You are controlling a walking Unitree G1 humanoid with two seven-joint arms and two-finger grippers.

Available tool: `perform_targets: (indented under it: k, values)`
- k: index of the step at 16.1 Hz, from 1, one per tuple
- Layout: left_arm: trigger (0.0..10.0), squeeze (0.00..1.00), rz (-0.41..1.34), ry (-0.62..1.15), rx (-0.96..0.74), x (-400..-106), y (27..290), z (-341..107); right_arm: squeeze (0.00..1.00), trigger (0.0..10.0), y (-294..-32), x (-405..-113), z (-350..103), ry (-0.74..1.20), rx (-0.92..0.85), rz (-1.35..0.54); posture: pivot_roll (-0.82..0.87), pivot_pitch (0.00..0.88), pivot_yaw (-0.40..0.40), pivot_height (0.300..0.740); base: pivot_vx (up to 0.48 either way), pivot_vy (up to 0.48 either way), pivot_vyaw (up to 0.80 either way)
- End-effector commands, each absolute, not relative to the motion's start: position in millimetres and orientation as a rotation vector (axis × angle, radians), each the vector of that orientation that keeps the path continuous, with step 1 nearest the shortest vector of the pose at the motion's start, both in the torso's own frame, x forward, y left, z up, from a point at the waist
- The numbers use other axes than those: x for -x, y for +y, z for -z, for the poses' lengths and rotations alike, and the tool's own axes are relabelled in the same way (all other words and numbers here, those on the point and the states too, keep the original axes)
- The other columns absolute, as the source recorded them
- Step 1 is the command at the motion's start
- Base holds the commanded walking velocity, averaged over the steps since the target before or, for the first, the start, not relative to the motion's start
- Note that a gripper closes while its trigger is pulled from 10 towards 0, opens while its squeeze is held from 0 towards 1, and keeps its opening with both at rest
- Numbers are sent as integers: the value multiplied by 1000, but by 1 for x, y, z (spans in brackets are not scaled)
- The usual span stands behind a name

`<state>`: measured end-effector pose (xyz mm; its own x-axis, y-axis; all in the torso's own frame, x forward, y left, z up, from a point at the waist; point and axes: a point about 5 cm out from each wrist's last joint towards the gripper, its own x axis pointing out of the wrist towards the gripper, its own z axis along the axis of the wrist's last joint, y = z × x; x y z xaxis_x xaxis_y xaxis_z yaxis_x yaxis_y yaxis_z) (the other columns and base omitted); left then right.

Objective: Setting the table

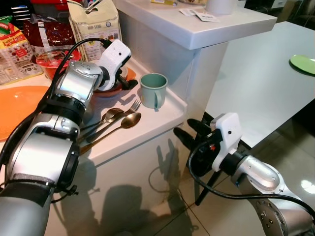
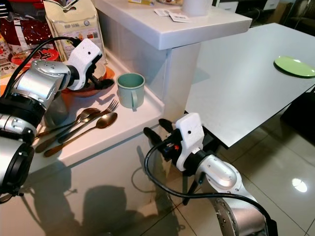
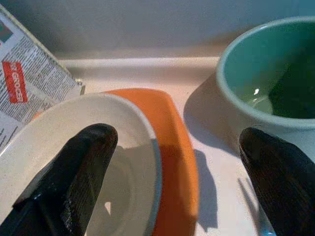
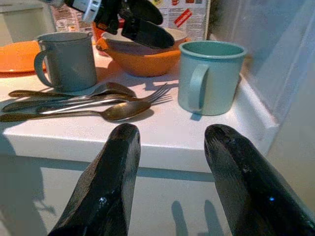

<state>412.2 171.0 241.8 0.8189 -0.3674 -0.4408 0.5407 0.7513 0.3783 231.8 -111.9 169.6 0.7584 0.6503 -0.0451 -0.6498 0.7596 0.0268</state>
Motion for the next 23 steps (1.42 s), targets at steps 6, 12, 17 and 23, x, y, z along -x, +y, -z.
perform_targets:
  k: [6,12,17,23]
  values:
    - [10000,0,459,352,-509,-417,179,-248,0,10000,-112,-225,-168,73,-12,-737,39,0,-10,740,0,0,0]
    - [10000,0,427,356,-577,-417,185,-244,0,10000,-113,-224,-166,79,-5,-741,36,0,-11,740,0,0,0]
    - [2314,0,375,365,-698,-418,188,-241,0,10000,-111,-222,-166,90,3,-765,36,0,-11,740,0,0,0]
    - [0,0,393,380,-710,-418,189,-243,0,10000,-111,-224,-168,78,0,-758,31,0,-6,740,0,0,0]
